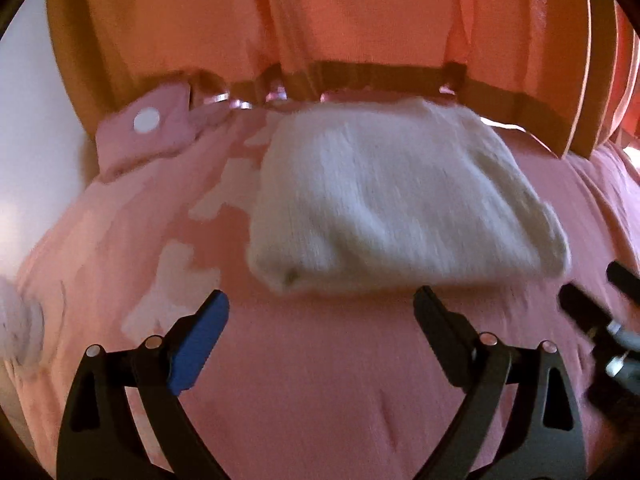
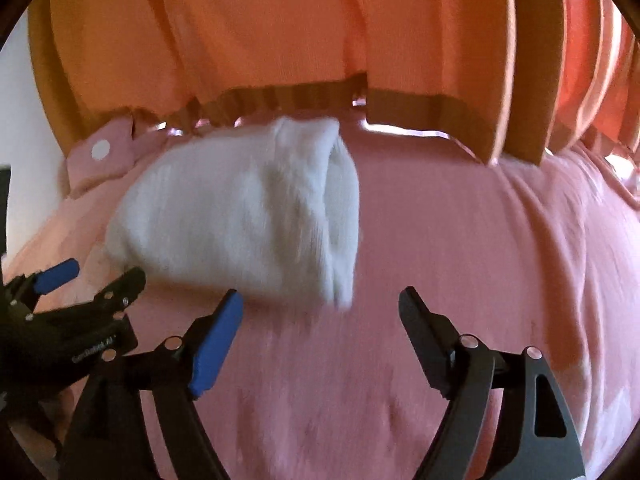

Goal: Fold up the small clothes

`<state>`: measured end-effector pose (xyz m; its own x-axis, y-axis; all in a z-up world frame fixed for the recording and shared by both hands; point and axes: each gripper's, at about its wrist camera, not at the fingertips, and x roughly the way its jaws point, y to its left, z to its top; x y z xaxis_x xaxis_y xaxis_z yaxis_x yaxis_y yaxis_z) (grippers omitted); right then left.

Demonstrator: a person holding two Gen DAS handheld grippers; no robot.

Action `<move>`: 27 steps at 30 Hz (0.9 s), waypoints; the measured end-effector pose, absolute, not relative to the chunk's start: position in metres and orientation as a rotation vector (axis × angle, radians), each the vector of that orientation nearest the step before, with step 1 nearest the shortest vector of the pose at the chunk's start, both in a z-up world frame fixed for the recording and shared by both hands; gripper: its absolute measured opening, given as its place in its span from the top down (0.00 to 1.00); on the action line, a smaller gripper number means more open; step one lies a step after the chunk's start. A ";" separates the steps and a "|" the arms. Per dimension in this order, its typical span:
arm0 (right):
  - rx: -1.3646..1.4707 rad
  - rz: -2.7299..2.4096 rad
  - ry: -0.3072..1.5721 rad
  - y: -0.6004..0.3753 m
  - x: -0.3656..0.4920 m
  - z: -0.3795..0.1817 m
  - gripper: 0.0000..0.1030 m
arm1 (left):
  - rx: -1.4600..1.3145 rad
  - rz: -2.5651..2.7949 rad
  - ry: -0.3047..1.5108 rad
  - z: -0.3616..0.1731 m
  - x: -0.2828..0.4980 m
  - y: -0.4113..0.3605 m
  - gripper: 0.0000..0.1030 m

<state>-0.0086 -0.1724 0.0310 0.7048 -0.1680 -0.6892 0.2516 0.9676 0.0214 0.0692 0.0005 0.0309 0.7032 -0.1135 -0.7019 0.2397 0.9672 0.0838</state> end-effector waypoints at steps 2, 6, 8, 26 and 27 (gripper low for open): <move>0.094 -0.253 0.753 -0.165 -0.015 0.024 0.20 | 0.170 -0.189 0.783 0.023 0.062 0.001 0.11; 0.044 -0.274 0.730 -0.155 -0.019 0.021 0.19 | 0.210 -0.130 0.784 0.005 0.049 -0.004 0.12; 0.037 -0.286 0.714 -0.155 -0.019 0.020 0.19 | 0.200 -0.116 0.790 -0.001 0.049 -0.004 0.12; 0.108 -0.321 0.756 -0.162 -0.013 -0.007 0.19 | 0.158 -0.051 0.797 -0.015 0.059 -0.004 0.12; 0.105 -0.324 0.754 -0.162 -0.013 -0.006 0.19 | 0.158 -0.050 0.797 -0.015 0.058 -0.003 0.12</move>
<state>-0.0131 -0.1616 -0.0058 0.6823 -0.2511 -0.6866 0.3256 0.9452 -0.0221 0.0585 -0.0035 -0.0155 0.6983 0.0146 -0.7156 0.1042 0.9871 0.1218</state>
